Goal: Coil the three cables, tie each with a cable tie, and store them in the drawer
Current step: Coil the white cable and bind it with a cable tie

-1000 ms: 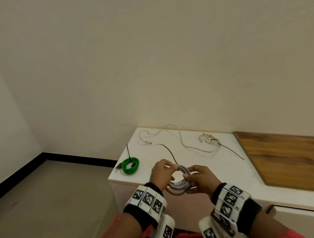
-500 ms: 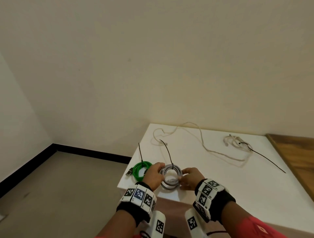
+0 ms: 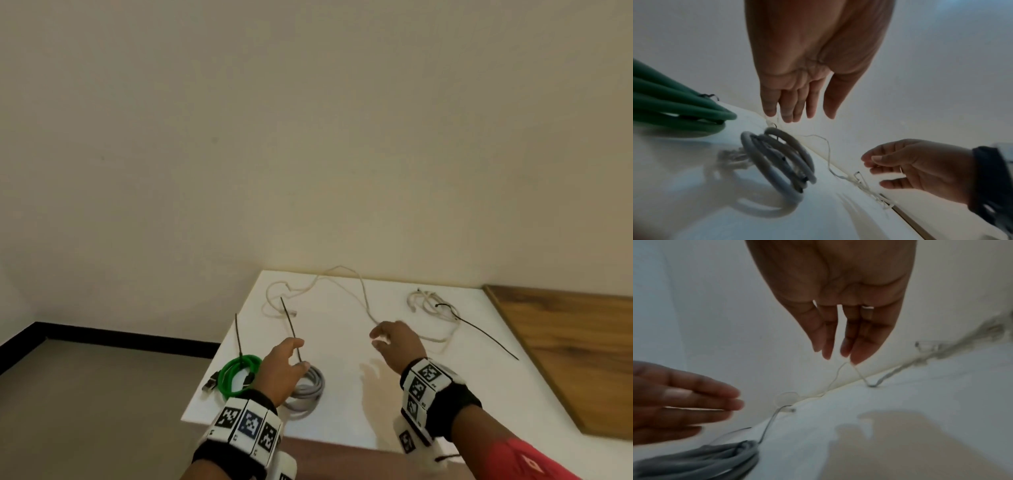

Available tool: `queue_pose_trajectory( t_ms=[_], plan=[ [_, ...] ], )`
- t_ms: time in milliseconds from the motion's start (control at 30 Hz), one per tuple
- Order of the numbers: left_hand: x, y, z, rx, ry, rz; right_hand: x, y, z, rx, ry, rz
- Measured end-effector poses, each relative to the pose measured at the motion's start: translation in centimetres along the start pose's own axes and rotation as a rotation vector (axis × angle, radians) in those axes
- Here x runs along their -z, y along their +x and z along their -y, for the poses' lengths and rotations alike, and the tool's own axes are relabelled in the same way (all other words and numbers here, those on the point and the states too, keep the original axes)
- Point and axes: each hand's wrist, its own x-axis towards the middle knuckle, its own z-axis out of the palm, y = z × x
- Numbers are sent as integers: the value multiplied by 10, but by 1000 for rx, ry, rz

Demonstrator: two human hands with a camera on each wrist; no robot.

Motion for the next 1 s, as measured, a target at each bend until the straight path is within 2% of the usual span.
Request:
queue_pose_trajectory(
  t_ms=[67,200,300,400,467,600,833,900,933,967,1000],
  plan=[
    [-4,5,-2,-28,-7,-9,9,14,-7,8,-169,5],
    [-6,11,-1,-45,-65,-5,13,33,-23,-82,-304,145],
    [4,18,0,-33,-104,-46,18,36,-30,-83,-260,88],
    [26,37,-2,-22,-64,-147,17,36,-33,-33,-209,-15],
    [40,55,-3,-18,-9,-176,14,33,-31,13,-189,28],
    [60,90,-8,93,-35,-156,1,37,-14,131,-192,166],
    [59,136,-5,304,-88,-11,-19,42,-3,196,-69,265],
    [60,146,-3,283,21,4,-20,40,-6,193,-46,288],
    [61,153,-2,226,55,-22,-19,39,-7,192,-31,292],
    [64,158,-3,178,-12,-71,-18,39,-8,192,-20,293],
    [67,162,-6,98,40,-136,-16,39,-9,193,-18,289]
  ],
)
